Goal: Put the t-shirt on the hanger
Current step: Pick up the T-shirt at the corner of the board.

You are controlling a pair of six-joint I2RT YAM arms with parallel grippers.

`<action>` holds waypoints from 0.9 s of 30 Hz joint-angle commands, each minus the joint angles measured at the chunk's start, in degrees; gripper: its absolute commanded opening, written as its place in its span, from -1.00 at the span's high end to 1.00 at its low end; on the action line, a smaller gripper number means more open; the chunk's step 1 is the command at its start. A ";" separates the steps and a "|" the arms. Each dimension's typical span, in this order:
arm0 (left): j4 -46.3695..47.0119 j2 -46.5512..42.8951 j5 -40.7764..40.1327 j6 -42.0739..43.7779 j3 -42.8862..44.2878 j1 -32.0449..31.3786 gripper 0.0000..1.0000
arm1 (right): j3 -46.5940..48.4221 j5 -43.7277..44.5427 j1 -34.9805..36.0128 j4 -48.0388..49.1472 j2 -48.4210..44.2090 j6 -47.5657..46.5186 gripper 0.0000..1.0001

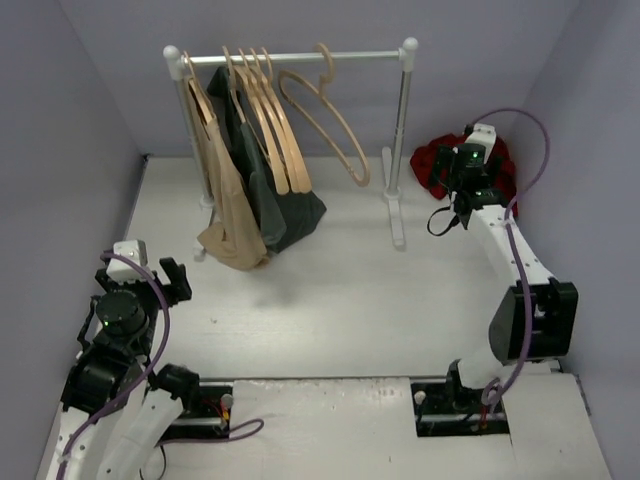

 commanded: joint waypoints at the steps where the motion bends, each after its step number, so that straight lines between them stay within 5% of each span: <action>1: 3.66 1.01 -0.57 0.03 0.28 -0.58 -0.50 | 11.16 -6.59 -2.11 7.14 14.59 -7.40 -0.69; 12: 3.71 2.61 0.10 0.12 0.06 -0.75 -0.50 | 31.74 -15.45 -3.63 7.37 45.04 -16.48 -0.79; 27: 3.97 3.77 0.49 0.29 0.06 -0.75 -0.50 | 39.41 -15.99 -7.90 7.40 54.75 -18.04 -0.77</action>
